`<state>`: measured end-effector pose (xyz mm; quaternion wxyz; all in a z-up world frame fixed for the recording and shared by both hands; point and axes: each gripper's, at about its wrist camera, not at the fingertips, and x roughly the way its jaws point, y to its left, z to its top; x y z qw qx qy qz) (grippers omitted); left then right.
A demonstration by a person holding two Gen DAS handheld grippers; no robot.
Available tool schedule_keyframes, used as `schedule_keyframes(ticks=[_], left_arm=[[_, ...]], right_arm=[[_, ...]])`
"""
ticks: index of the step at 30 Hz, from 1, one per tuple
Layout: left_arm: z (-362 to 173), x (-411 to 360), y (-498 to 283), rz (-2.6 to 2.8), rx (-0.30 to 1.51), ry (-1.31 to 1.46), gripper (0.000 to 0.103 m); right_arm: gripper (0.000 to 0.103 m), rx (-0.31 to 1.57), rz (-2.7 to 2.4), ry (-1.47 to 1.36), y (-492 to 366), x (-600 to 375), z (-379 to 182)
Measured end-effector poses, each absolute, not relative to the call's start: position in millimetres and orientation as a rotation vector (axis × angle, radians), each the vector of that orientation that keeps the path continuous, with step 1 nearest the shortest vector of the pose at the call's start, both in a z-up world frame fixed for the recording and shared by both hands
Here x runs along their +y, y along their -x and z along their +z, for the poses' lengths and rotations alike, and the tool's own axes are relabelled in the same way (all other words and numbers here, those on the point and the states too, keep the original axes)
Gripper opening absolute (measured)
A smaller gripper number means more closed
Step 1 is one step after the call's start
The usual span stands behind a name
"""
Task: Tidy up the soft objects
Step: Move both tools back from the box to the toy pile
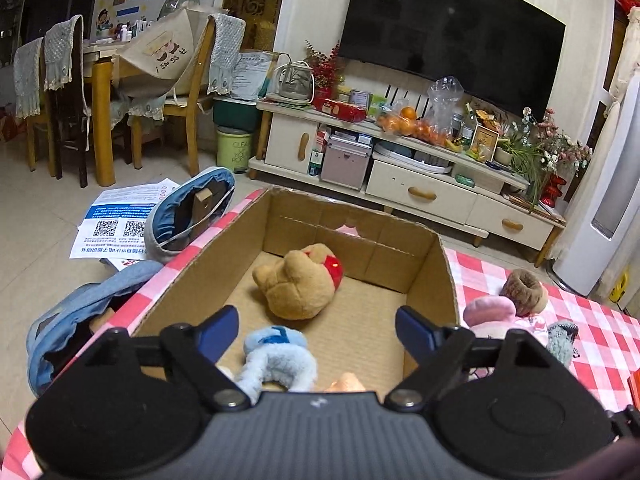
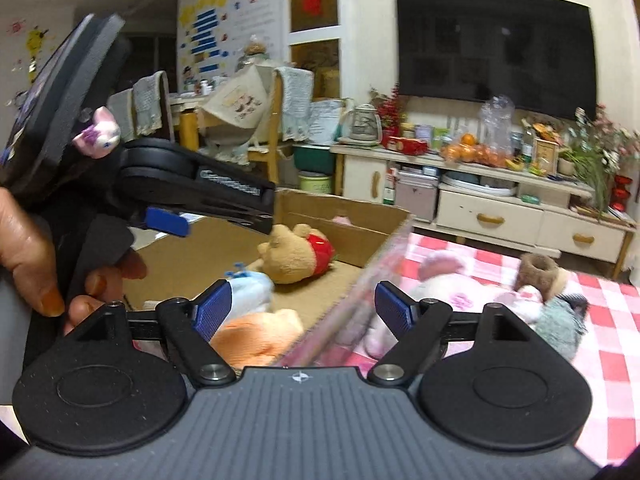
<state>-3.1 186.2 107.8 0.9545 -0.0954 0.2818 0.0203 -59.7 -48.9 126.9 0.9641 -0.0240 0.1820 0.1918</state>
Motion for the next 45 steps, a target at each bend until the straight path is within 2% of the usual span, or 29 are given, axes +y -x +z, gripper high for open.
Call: schedule_keyframes(ticks=[4,8,45], left_arm=[[108,179,3,0.034,0.570,0.182,0.086],[108,169,5,0.020,0.559,0.161,0.092],[106,87,18,-0.108,0.533,-0.007,0.096]], right_arm=[[0.100,0.372,0.327,0.016,67,-63,128],[0.100,0.382,0.291,-0.015,68,-72,124],[0.101,0.380,0.166,-0.101,73,-90,109]])
